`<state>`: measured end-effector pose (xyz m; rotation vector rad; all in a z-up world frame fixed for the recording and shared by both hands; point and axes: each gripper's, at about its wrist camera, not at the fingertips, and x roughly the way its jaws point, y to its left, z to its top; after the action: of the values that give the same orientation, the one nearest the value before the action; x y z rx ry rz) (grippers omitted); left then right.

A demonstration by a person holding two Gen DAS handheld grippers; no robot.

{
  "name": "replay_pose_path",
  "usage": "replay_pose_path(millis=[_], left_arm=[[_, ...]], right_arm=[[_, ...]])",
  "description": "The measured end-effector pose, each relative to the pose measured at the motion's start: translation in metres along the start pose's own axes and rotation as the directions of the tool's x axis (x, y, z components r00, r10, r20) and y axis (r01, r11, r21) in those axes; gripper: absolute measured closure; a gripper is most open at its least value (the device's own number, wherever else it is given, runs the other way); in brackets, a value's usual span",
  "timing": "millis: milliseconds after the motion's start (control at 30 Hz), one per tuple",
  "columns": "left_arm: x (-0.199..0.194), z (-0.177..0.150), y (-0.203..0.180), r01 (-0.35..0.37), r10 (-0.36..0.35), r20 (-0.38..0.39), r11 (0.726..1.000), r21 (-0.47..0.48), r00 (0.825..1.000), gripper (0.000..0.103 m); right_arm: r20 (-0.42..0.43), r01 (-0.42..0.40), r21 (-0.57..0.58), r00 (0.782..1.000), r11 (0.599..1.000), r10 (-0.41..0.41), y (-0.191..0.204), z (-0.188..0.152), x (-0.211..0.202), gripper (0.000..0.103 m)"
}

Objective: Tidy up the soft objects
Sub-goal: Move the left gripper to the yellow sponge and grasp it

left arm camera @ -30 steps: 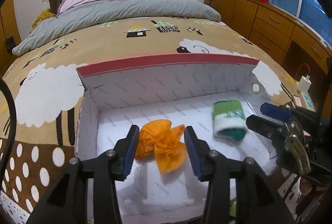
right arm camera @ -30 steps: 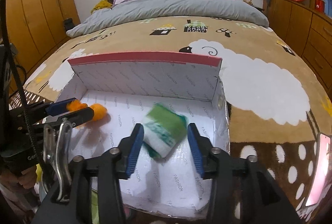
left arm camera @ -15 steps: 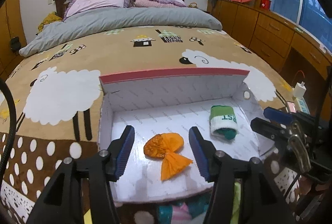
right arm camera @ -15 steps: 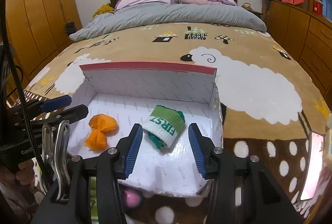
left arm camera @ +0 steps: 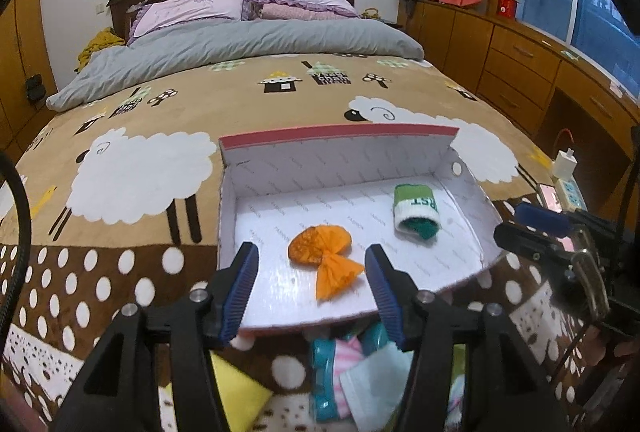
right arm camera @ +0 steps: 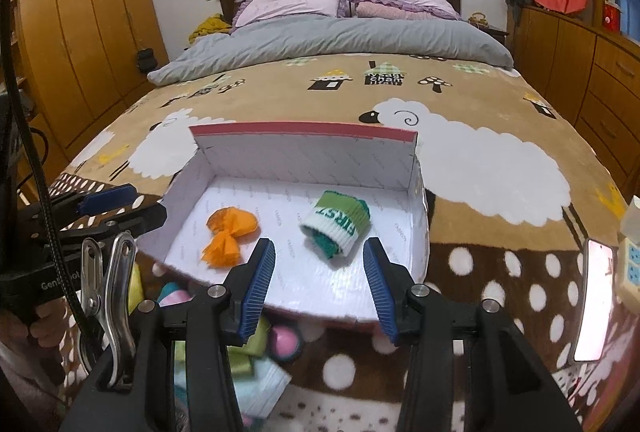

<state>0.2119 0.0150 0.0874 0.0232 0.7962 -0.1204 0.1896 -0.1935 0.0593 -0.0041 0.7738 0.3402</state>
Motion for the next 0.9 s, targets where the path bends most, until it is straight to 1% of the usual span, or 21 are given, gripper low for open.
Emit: replay_pose_path(millis=[200,400,633,900], left_arm=[[-0.017,-0.014,0.005,-0.006,0.006,-0.001,1.0,-0.002,1.0,0.044],[-0.026,-0.033,0.017,-0.024,0.023,-0.021,1.0,-0.013,0.999,0.044],[-0.026,-0.058,0.029,-0.054,0.053,-0.058,0.999,-0.007,0.997,0.044],[-0.013,-0.087,0.041,-0.08,0.077,-0.125,0.997,-0.023,0.989,0.043]], right_arm=[[0.007,-0.007,0.006,1.0,1.0,0.007,0.003,-0.014,-0.017,0.056],[0.004,-0.012,-0.003,1.0,1.0,0.012,0.01,-0.031,-0.031,0.056],[-0.01,-0.028,-0.026,1.0,0.999,0.028,0.019,-0.052,-0.039,0.056],[-0.013,-0.043,-0.046,0.999,0.998,0.043,0.027,-0.07,-0.045,0.056]])
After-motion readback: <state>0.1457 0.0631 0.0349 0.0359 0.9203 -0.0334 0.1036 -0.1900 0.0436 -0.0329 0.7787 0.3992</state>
